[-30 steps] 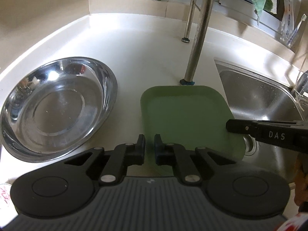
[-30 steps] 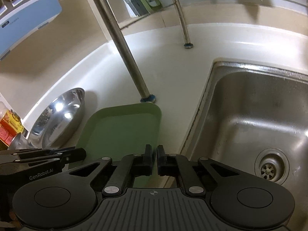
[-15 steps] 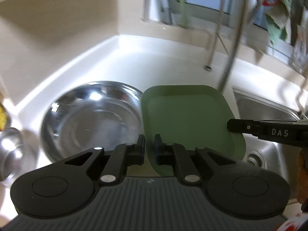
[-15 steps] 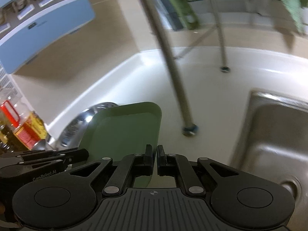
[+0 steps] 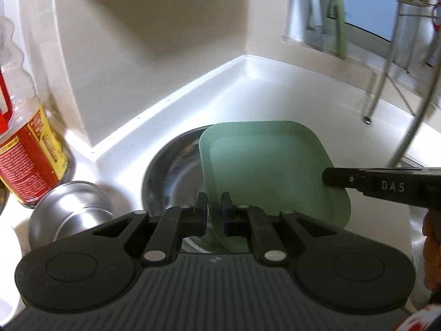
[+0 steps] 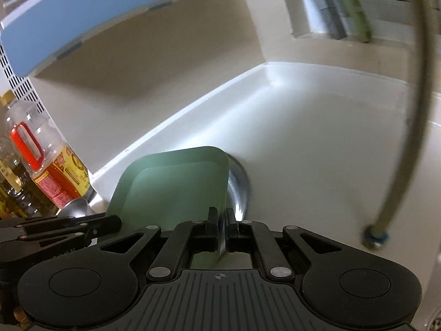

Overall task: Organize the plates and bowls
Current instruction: 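Carry the green tray into the steel basin and open both grippers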

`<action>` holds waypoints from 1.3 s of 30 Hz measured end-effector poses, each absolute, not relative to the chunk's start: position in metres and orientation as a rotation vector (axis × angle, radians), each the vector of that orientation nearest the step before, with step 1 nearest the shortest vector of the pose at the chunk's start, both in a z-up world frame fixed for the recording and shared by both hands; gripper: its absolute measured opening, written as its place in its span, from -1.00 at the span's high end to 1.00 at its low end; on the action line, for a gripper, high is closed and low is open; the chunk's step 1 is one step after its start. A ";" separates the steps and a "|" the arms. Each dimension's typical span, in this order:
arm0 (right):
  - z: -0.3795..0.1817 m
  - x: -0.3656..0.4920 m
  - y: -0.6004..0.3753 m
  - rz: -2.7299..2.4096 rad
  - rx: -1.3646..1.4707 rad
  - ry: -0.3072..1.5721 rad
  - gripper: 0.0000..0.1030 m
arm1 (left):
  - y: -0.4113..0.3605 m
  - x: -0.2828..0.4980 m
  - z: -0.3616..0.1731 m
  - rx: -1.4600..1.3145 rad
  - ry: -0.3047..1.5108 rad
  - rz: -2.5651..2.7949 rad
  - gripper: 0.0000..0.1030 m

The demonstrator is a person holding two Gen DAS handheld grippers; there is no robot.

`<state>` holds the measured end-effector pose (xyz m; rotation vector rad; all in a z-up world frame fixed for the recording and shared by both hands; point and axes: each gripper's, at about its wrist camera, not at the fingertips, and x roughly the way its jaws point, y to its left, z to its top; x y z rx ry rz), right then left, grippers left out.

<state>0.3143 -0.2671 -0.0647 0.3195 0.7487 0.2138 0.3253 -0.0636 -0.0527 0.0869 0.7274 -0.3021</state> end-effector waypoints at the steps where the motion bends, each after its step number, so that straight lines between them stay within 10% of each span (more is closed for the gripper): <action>1: -0.068 0.322 -0.265 0.217 0.320 0.759 0.91 | -0.061 0.329 -0.054 0.087 0.732 -0.295 0.83; 30: -0.094 0.364 -0.243 0.154 0.305 0.875 0.87 | -0.052 0.371 -0.084 0.088 0.864 -0.279 0.75; 35: -0.083 0.354 -0.242 0.163 0.301 0.813 0.03 | -0.048 0.367 -0.076 0.080 0.841 -0.293 0.68; 39: -0.070 0.342 -0.239 0.165 0.287 0.782 -0.05 | -0.041 0.358 -0.065 0.067 0.815 -0.302 0.66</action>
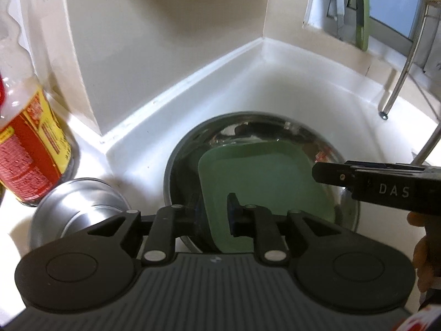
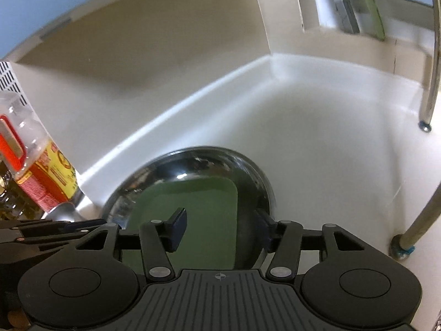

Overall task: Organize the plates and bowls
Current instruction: 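Carry the green tray into the steel basin and open both grippers, then withdraw both grippers from the basin toward the flower plate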

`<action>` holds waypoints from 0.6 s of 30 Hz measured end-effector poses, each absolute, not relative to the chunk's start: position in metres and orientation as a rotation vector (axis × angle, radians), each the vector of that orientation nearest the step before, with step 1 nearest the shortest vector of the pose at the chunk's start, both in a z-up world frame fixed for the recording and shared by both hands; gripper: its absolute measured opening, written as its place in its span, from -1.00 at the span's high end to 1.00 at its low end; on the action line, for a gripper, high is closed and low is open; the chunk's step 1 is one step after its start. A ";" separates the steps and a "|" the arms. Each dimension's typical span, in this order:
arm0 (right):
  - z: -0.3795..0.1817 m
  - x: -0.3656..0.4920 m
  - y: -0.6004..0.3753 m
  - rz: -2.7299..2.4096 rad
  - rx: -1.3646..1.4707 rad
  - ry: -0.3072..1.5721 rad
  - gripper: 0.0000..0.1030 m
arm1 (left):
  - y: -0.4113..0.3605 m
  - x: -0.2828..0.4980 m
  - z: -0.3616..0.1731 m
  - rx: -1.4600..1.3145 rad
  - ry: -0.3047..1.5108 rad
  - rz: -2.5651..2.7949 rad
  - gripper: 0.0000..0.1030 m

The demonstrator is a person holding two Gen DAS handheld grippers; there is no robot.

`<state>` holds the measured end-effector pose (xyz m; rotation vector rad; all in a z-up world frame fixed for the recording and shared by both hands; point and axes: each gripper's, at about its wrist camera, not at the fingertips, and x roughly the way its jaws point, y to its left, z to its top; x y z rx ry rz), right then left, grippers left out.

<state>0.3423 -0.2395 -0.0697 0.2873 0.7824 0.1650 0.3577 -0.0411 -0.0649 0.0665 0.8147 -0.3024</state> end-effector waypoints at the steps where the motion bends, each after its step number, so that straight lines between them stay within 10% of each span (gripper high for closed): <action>1: -0.067 0.338 -0.240 0.166 0.297 0.774 -0.05 | -0.039 0.355 -0.061 0.062 0.809 -0.304 0.66; 18: -0.014 0.261 -0.253 0.220 0.341 0.730 -0.10 | -0.006 0.257 -0.008 -0.027 0.761 -0.229 0.64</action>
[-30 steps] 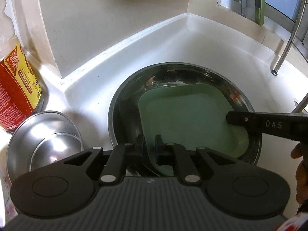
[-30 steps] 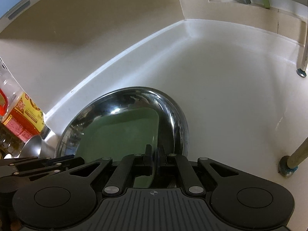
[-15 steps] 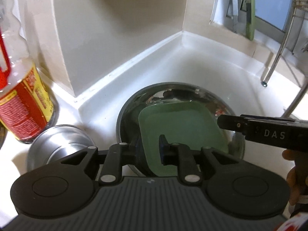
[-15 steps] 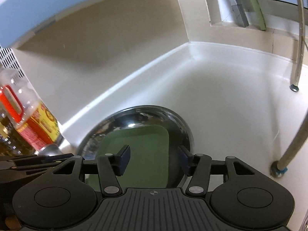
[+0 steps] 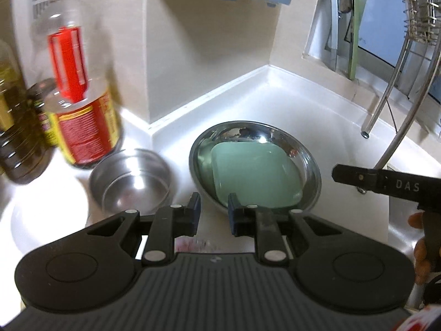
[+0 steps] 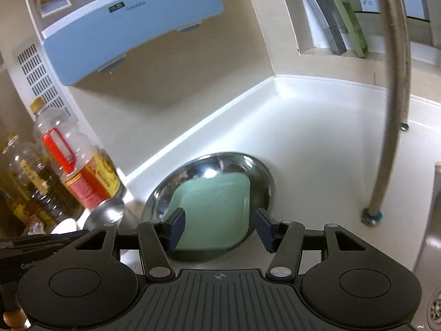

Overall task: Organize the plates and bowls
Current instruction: 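Withdraw both grippers from the basin toward the flower plate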

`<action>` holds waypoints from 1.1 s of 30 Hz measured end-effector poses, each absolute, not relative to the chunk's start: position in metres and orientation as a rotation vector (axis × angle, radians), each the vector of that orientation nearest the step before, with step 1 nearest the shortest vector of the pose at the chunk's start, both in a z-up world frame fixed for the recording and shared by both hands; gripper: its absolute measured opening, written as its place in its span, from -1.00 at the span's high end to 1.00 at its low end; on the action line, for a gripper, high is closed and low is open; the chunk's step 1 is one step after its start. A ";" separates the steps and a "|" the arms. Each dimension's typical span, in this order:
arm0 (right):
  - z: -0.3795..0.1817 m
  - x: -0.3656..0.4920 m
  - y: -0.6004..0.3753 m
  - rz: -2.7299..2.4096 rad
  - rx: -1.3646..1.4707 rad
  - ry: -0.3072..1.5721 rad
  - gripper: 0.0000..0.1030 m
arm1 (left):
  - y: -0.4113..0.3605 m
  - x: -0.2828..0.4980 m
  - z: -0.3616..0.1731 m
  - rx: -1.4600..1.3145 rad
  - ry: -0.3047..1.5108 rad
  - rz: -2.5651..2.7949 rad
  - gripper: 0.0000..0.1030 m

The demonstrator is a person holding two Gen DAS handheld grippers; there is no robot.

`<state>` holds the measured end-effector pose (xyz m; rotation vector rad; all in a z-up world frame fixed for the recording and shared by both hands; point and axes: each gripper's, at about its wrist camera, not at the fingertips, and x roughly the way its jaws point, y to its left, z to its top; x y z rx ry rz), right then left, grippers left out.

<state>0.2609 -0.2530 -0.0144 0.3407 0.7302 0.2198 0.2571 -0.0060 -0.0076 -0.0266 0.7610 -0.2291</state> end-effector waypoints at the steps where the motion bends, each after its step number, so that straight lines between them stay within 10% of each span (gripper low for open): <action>1: -0.012 0.254 -0.255 0.229 0.341 0.734 -0.10 | -0.006 0.250 -0.006 -0.031 0.760 -0.220 0.64; 33: -0.019 0.119 -0.300 0.329 0.221 0.921 -0.13 | -0.055 0.100 -0.027 -0.071 0.846 -0.089 0.64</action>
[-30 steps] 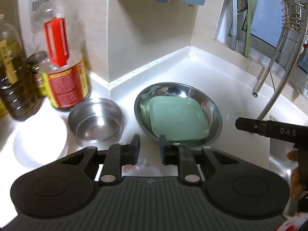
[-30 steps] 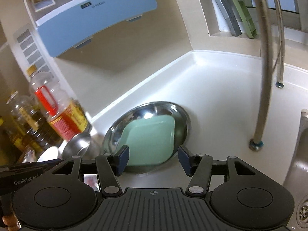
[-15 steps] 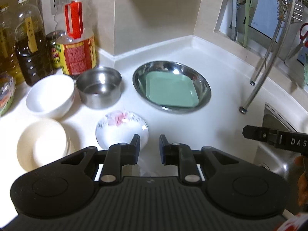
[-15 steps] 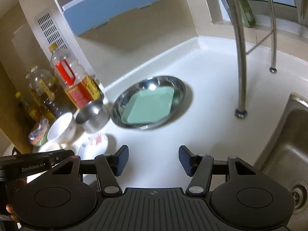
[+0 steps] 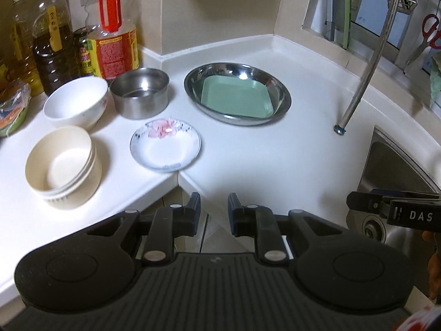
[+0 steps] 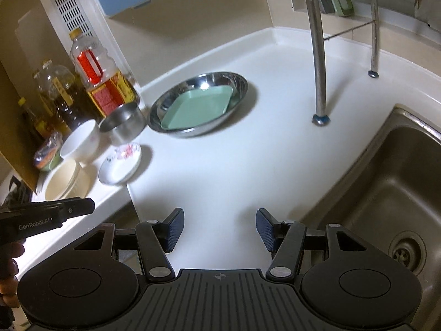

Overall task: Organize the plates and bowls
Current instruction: 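Withdraw both grippers from the basin toward the flower plate, then close the left gripper on the flower plate rim while the right gripper grips it too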

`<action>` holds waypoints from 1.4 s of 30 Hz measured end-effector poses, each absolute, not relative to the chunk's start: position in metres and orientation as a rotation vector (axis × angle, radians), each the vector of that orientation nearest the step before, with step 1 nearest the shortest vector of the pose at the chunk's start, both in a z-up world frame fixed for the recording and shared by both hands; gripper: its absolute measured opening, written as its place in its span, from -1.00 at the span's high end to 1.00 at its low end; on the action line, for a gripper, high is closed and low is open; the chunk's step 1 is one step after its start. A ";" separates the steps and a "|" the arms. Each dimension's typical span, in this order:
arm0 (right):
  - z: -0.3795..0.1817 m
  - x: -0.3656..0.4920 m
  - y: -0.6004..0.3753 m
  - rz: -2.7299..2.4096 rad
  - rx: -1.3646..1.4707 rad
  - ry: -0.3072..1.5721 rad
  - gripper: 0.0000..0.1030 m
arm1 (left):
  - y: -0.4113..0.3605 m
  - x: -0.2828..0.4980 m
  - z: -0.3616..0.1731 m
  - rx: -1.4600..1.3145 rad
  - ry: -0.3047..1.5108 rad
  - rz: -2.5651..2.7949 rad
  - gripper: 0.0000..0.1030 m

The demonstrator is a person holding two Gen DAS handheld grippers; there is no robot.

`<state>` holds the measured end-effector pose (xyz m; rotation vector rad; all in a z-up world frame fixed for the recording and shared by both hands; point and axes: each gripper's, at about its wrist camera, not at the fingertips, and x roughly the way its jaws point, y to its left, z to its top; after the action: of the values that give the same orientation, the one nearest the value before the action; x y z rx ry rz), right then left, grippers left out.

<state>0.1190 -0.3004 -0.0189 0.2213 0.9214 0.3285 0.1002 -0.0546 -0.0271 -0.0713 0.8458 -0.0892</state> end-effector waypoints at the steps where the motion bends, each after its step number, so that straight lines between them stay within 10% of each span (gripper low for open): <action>1: -0.020 0.117 -0.301 0.331 0.217 0.924 -0.13 | -0.055 0.098 -0.028 -0.073 0.848 -0.085 0.64; 42: -0.038 0.142 -0.243 0.423 0.167 0.983 -0.13 | -0.009 0.104 -0.047 -0.130 0.897 0.034 0.60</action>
<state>0.1419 -0.2434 -0.0382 0.1666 0.9834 0.4227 0.1035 -0.0091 -0.0475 -0.1303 0.8966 0.0342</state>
